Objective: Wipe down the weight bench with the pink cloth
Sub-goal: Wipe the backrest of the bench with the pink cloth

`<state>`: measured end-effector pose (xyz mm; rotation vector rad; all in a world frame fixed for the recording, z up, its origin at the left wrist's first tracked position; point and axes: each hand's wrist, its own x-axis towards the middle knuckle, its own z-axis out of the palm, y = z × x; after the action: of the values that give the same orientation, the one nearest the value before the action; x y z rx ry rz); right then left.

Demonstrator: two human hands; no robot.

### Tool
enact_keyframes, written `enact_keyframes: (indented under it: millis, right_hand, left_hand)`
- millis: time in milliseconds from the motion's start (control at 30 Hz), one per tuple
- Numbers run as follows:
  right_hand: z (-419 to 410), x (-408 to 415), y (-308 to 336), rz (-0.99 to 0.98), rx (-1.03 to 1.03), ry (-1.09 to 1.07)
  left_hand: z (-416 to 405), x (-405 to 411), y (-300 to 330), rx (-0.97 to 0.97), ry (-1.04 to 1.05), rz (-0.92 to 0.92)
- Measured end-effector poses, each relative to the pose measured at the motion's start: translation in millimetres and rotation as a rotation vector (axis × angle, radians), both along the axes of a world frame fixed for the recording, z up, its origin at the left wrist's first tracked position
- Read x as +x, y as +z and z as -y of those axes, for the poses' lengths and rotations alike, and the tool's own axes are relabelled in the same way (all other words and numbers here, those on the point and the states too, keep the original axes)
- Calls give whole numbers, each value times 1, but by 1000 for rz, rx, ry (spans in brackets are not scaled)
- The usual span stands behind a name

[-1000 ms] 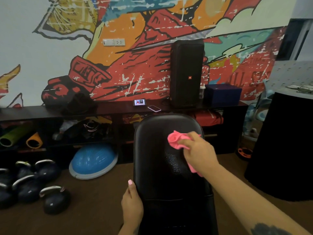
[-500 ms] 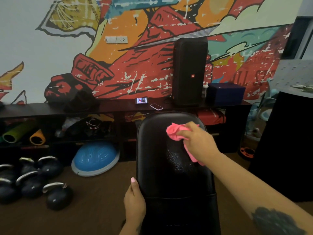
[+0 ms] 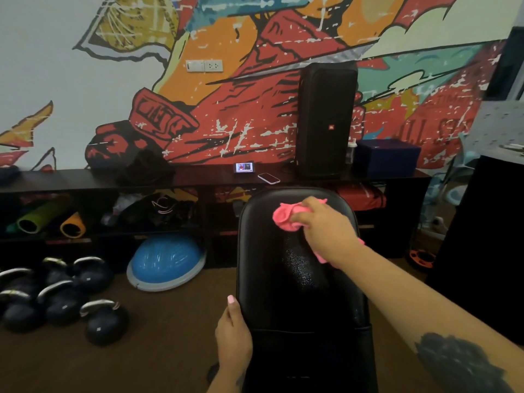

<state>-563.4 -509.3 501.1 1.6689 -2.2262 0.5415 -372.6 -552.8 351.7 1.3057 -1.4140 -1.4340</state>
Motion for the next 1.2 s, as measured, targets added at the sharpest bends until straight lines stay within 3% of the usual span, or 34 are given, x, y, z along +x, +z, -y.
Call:
enact_keyframes:
  millis: [167, 433, 667, 933, 1200]
  right_hand:
    - [26, -4, 21, 51, -119, -90]
    - [27, 29, 5, -107, 80, 150]
    - [36, 9, 28, -86, -19, -31]
    - [30, 45, 6, -179, 178, 193]
    - [37, 33, 21, -84, 32, 18]
  left_hand:
    - [2, 0, -2, 15, -9, 0]
    - [3, 0, -4, 13, 1, -14]
    - [3, 0, -5, -7, -4, -3]
    - [4, -1, -7, -8, 18, 14]
    - [4, 0, -6, -15, 13, 15]
